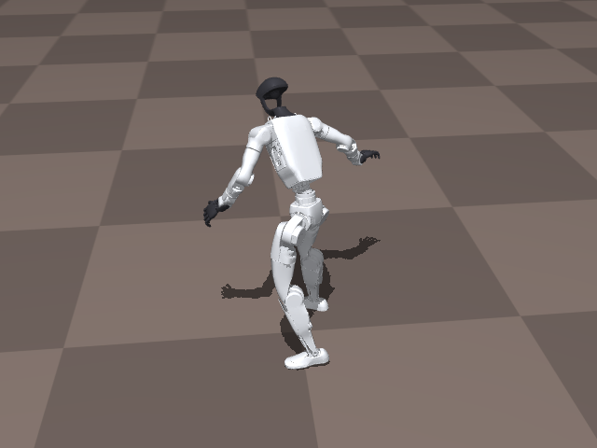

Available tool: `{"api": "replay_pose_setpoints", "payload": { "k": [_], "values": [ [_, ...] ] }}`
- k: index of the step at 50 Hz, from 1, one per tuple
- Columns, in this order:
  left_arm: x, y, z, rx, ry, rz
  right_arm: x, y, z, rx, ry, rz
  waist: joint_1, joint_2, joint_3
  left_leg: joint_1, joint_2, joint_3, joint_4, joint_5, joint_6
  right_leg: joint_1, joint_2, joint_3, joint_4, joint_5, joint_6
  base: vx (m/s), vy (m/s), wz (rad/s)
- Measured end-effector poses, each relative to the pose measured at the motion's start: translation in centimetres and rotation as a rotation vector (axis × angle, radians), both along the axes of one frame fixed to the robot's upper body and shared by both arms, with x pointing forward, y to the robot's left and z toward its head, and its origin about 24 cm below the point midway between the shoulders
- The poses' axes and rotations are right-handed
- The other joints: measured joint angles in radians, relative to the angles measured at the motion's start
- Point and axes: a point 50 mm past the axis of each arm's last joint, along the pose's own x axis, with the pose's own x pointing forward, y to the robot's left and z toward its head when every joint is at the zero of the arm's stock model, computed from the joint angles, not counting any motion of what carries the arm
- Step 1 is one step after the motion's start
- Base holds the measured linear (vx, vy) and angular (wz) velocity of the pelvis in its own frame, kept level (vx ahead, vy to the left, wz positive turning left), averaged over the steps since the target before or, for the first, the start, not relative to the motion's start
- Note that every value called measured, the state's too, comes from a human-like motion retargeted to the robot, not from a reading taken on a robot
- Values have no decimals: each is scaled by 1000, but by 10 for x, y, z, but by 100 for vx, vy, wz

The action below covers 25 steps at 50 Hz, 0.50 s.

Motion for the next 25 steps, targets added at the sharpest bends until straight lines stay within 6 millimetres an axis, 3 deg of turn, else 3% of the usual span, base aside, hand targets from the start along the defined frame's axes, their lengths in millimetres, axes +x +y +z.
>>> {"api": "replay_pose_setpoints", "payload": {
  "k": [5, 8, 10, 13, 18, 25],
  "values": [
    [-1, 8, -4, 68, 56, -18, -109, -6, -43, 245, -99, -439, -107, -6, 8, -63, 8, 67, 63, -26, 18, -83, 7, 66, -18, 29, 3, -4, 4, -62],
    [-2, 7, -2, 30, 45, -32, -152, 2, -56, 335, -145, -621, -139, -14, 8, -104, 8, 101, 98, -43, 25, -133, 6, 104, -34, 51, 3, -8, 9, -53],
    [-3, 6, 1, -25, 21, -39, -168, 7, -62, 375, -173, -690, -153, -21, 8, -140, 12, 119, 131, -58, 28, -168, 5, 127, -45, 68, 3, -12, 11, -44],
    [-9, 3, 5, -113, -24, -48, -173, 11, -68, 416, -209, -717, -169, -33, 8, -214, 32, 132, 212, -90, 35, -225, 4, 154, -58, 89, 3, -15, 14, -29],
    [-20, -1, 8, -170, -70, -66, -161, 13, -76, 482, -274, -691, -163, -43, 8, -380, 107, 104, 418, -157, 61, -325, 13, 167, -38, 101, 3, -20, 19, 2],
    [-40, -5, -4, -106, -44, -74, -139, 13, -83, 539, -415, -686, -33, -52, 8, -539, 188, -51, 634, -217, 73, -387, 37, 77, 167, -4, -28, -16, 16, 65]
  ]
}}
